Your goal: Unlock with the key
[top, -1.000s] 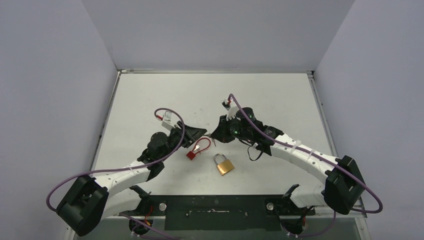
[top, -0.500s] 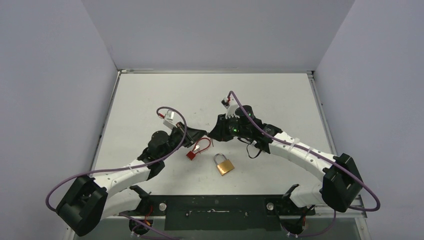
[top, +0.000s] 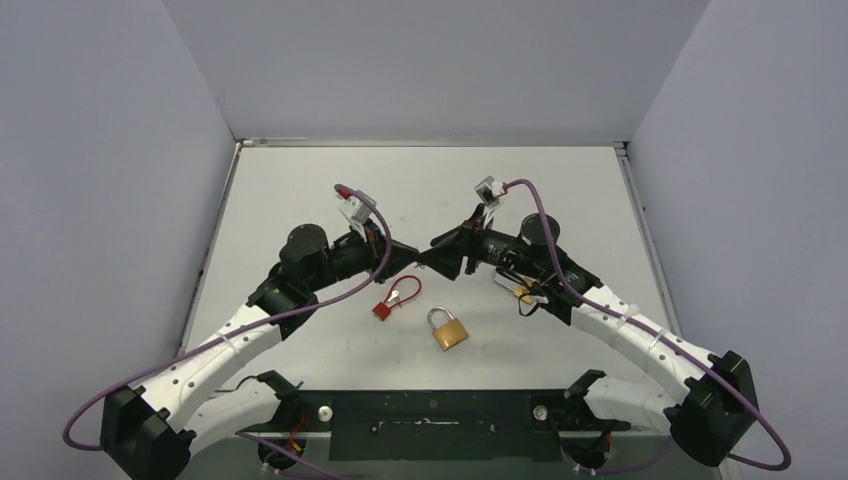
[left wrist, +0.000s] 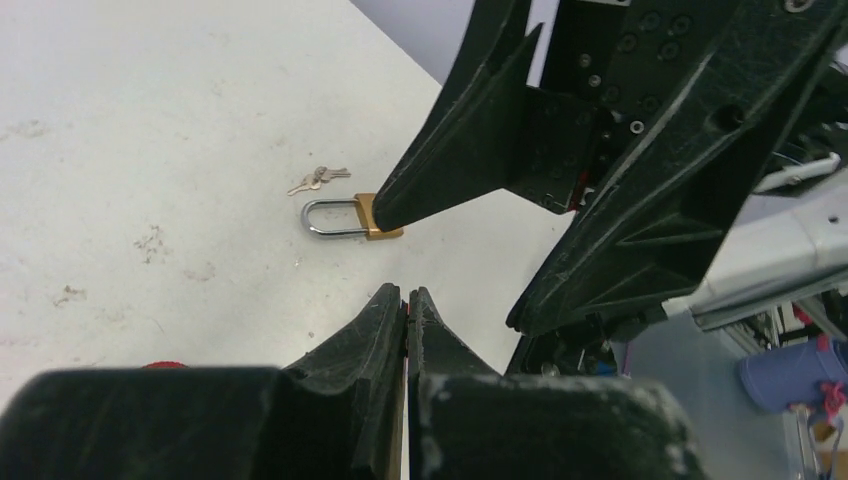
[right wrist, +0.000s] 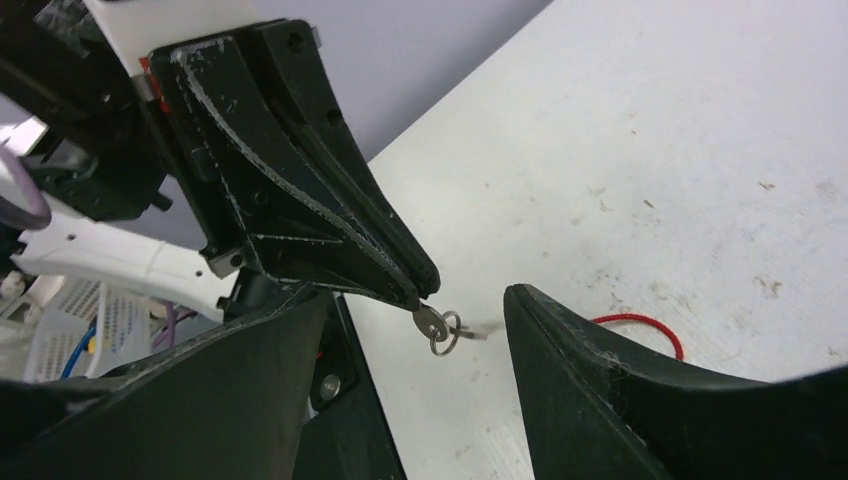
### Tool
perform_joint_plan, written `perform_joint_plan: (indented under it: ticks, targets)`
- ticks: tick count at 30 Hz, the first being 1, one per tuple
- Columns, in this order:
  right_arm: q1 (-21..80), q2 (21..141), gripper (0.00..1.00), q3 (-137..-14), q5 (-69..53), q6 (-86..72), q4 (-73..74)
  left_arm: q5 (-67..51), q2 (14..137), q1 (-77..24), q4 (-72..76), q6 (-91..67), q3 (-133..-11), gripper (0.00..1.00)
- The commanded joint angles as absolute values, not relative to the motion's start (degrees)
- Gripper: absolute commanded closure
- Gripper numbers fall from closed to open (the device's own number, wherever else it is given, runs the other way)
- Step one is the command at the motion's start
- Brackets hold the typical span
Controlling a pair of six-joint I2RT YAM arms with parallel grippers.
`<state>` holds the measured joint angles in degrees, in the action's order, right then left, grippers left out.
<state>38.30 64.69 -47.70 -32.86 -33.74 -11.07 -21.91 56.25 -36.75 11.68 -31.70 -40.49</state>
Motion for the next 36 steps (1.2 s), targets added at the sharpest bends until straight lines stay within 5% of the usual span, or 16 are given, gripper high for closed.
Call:
perform_joint_plan:
  ticks: [1,10,15,20,22,27,36]
  targets:
    - [38.50,61.24,0.35,-44.77,-40.61,-33.87,-24.46,-32.13,54.68,-36.74,2.57,-20.50,-47.23,1.00]
    - [40.49,59.06,0.35,-42.75,-49.29,-31.36,-27.04,-42.21,53.73,-36.75,0.26,-20.12,-50.43,1.00]
    - [40.63,58.69,0.71,-42.80,-49.04,-29.34,-23.61,-42.91,52.49,-36.74,1.61,-21.42,-49.81,1.00]
    - [40.66,57.20,0.48,-42.43,-48.53,-27.60,-20.34,-42.80,52.03,-36.74,2.33,-21.97,-49.66,1.00]
    - [40.68,57.19,0.47,-42.56,-48.43,-27.17,-19.29,-42.87,51.95,-36.69,2.75,-22.10,-49.63,1.00]
    - [40.70,58.41,0.72,-43.13,-49.95,-28.45,-19.37,-43.67,51.99,-36.77,3.90,-22.77,-49.77,1.00]
    - [40.93,60.14,0.81,-44.11,-49.89,-30.09,-22.00,-47.33,52.78,-36.90,16.68,-31.37,-46.63,1.00]
